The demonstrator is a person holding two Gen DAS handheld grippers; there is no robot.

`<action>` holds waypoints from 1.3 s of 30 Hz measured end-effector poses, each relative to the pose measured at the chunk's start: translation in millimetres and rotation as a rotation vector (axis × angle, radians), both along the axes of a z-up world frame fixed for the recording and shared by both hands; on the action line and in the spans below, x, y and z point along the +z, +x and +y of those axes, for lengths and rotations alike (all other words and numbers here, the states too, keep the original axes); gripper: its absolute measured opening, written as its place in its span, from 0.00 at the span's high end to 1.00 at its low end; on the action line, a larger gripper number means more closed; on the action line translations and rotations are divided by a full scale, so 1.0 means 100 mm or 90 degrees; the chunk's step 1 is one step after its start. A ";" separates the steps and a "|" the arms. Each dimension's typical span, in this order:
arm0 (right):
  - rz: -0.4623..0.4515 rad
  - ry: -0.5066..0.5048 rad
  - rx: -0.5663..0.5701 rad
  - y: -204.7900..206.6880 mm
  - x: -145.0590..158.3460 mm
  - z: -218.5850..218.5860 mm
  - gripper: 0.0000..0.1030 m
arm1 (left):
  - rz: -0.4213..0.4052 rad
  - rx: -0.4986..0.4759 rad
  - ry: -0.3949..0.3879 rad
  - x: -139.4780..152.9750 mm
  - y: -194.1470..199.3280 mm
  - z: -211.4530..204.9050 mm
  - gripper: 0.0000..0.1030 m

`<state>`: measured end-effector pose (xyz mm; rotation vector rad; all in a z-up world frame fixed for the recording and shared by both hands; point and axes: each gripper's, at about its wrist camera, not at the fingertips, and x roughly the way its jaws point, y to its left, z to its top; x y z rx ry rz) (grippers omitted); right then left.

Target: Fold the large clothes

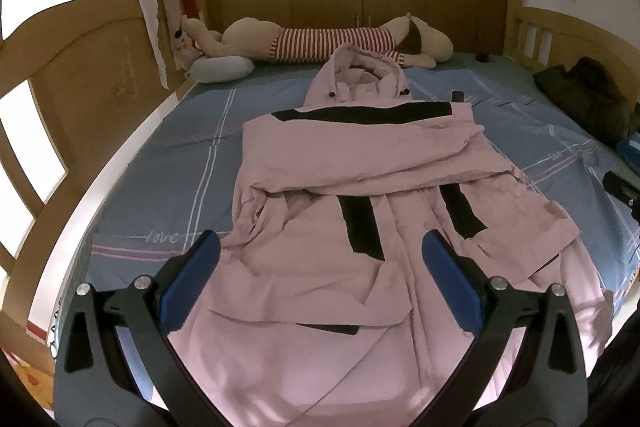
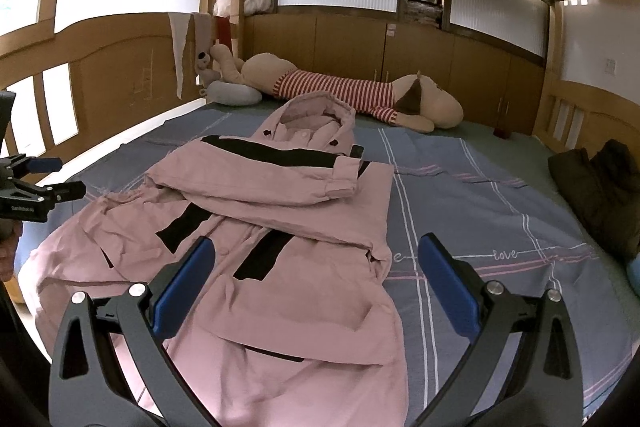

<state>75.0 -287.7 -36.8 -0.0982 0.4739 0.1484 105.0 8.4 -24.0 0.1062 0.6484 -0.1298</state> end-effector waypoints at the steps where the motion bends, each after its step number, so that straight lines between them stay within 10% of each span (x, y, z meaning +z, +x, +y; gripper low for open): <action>1: 0.002 0.000 -0.001 0.00 -0.01 0.01 0.01 | -0.001 0.000 0.000 0.01 0.01 -0.01 0.02; 14: 0.043 0.023 -0.011 0.21 -0.12 0.09 0.01 | -0.013 0.004 -0.020 0.11 0.16 0.10 0.02; 21: 0.158 0.124 -0.036 0.74 -0.15 0.01 0.01 | -0.029 0.019 -0.027 0.20 0.31 0.25 0.02; 30: 0.231 0.149 -0.063 2.57 0.30 -0.08 0.01 | -0.005 0.005 -0.035 0.14 0.43 0.30 0.02; 39: 0.302 0.099 -0.136 4.70 0.11 -0.05 0.02 | 0.035 -0.028 -0.023 -0.03 0.48 0.23 0.02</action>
